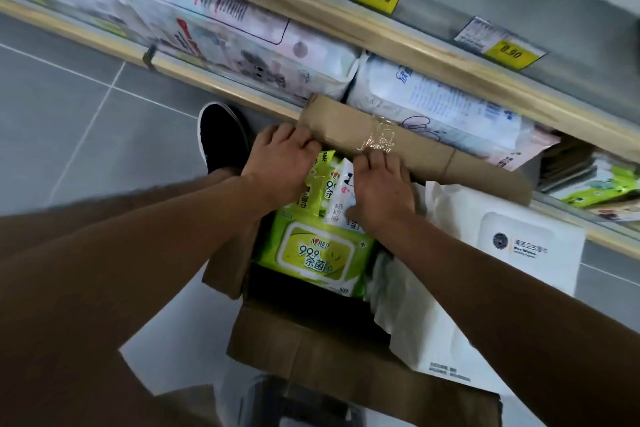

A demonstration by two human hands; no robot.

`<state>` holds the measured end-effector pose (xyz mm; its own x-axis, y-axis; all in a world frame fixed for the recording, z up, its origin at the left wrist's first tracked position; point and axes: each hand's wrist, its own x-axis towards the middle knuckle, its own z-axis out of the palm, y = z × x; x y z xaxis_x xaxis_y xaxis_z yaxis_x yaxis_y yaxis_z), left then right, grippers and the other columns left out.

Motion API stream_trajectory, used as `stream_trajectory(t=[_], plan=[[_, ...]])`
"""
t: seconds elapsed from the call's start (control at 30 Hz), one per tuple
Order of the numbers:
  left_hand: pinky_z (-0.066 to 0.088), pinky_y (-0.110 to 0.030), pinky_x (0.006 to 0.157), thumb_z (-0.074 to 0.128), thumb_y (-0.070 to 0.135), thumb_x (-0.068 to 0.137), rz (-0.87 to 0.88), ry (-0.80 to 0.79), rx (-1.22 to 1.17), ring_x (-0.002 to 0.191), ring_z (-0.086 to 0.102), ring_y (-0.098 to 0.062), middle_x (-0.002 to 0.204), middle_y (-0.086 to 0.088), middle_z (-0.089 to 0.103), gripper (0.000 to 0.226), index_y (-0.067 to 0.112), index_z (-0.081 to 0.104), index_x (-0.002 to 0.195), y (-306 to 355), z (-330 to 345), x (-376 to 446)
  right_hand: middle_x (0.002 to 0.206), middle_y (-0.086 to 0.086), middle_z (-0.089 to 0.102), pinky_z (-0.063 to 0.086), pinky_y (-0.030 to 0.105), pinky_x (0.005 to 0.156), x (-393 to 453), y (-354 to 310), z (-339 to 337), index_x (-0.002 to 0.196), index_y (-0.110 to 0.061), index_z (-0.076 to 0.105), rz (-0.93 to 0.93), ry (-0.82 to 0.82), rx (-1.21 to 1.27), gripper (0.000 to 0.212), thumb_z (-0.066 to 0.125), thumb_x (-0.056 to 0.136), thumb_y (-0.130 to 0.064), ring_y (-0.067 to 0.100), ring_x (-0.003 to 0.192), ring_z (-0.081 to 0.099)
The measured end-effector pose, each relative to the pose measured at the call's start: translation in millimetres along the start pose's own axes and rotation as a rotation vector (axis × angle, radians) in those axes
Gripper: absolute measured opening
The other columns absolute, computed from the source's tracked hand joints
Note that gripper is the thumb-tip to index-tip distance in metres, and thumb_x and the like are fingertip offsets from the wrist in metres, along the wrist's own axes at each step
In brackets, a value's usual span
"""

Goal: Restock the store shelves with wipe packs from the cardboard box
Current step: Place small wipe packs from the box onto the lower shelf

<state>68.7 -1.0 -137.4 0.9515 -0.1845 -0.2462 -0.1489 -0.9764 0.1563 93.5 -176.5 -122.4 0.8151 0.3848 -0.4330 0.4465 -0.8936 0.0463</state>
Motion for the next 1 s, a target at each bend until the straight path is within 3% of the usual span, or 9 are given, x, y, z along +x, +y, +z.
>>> stream_trajectory(t=[0.13, 0.2, 0.3, 0.4, 0.53, 0.77, 0.9, 1.0], plan=[[0.039, -0.044, 0.099, 0.065, 0.023, 0.077, -0.028, 0.040, -0.157, 0.115, 0.047, -0.035, 0.122, -0.011, 0.051, 0.044, 0.014, 0.057, 0.119, -6, -12, -4, 0.132, 0.014, 0.044, 0.039, 0.040, 0.097, -13, 2, -13, 0.131, -0.009, 0.034, 0.025, 0.001, 0.129, 0.066, 0.071, 0.079, -0.027, 0.034, 0.121, 0.044], [0.047, -0.042, 0.087, 0.062, 0.022, 0.078, -0.055, 0.075, -0.209, 0.106, 0.056, -0.037, 0.114, -0.012, 0.060, 0.038, 0.015, 0.061, 0.115, -6, -22, -13, 0.121, 0.015, 0.056, 0.045, 0.038, 0.084, -21, 2, -20, 0.125, -0.010, 0.038, 0.037, 0.018, 0.184, 0.049, 0.063, 0.084, -0.019, 0.036, 0.109, 0.057], [0.050, -0.039, 0.076, 0.054, 0.024, 0.078, -0.086, 0.090, -0.248, 0.100, 0.061, -0.035, 0.107, -0.009, 0.067, 0.035, 0.022, 0.063, 0.112, -1, -39, -30, 0.115, 0.011, 0.064, 0.050, 0.037, 0.082, -35, 5, -27, 0.118, -0.018, 0.050, 0.005, 0.054, 0.237, 0.037, 0.058, 0.083, -0.018, 0.034, 0.102, 0.063], [0.052, -0.043, 0.075, 0.043, 0.030, 0.071, -0.104, 0.119, -0.268, 0.098, 0.062, -0.033, 0.105, -0.004, 0.069, 0.043, 0.030, 0.064, 0.109, 5, -61, -50, 0.112, 0.008, 0.066, 0.049, 0.035, 0.081, -53, 9, -38, 0.109, -0.022, 0.057, -0.033, 0.094, 0.274, 0.026, 0.060, 0.083, -0.024, 0.032, 0.102, 0.063], [0.052, -0.040, 0.074, 0.055, 0.017, 0.076, -0.088, 0.224, -0.245, 0.095, 0.062, -0.035, 0.101, -0.007, 0.069, 0.037, 0.029, 0.066, 0.110, 19, -93, -77, 0.114, 0.006, 0.065, 0.048, 0.034, 0.080, -85, 16, -61, 0.111, -0.022, 0.059, -0.087, 0.209, 0.266, 0.027, 0.061, 0.086, -0.032, 0.030, 0.105, 0.061], [0.050, -0.038, 0.069, 0.062, 0.012, 0.079, -0.028, 0.373, -0.211, 0.090, 0.063, -0.035, 0.098, -0.011, 0.070, 0.025, 0.019, 0.069, 0.102, 59, -146, -104, 0.115, 0.007, 0.063, 0.047, 0.035, 0.081, -147, 48, -106, 0.117, -0.023, 0.060, -0.053, 0.413, 0.319, 0.035, 0.057, 0.083, -0.017, 0.032, 0.107, 0.058], [0.051, -0.041, 0.072, 0.062, 0.015, 0.081, 0.031, 0.454, -0.217, 0.091, 0.062, -0.030, 0.096, -0.004, 0.070, 0.019, 0.020, 0.068, 0.098, 95, -171, -108, 0.100, 0.008, 0.062, 0.044, 0.034, 0.066, -179, 83, -119, 0.098, -0.017, 0.059, 0.001, 0.512, 0.314, 0.018, 0.055, 0.081, -0.013, 0.034, 0.095, 0.059], [0.050, -0.040, 0.075, 0.061, 0.015, 0.082, 0.077, 0.469, -0.234, 0.092, 0.061, -0.028, 0.097, -0.003, 0.069, 0.019, 0.019, 0.068, 0.098, 123, -184, -105, 0.097, 0.010, 0.063, 0.048, 0.036, 0.065, -202, 110, -123, 0.081, -0.021, 0.047, 0.027, 0.572, 0.334, 0.012, 0.055, 0.079, -0.012, 0.035, 0.091, 0.059]])
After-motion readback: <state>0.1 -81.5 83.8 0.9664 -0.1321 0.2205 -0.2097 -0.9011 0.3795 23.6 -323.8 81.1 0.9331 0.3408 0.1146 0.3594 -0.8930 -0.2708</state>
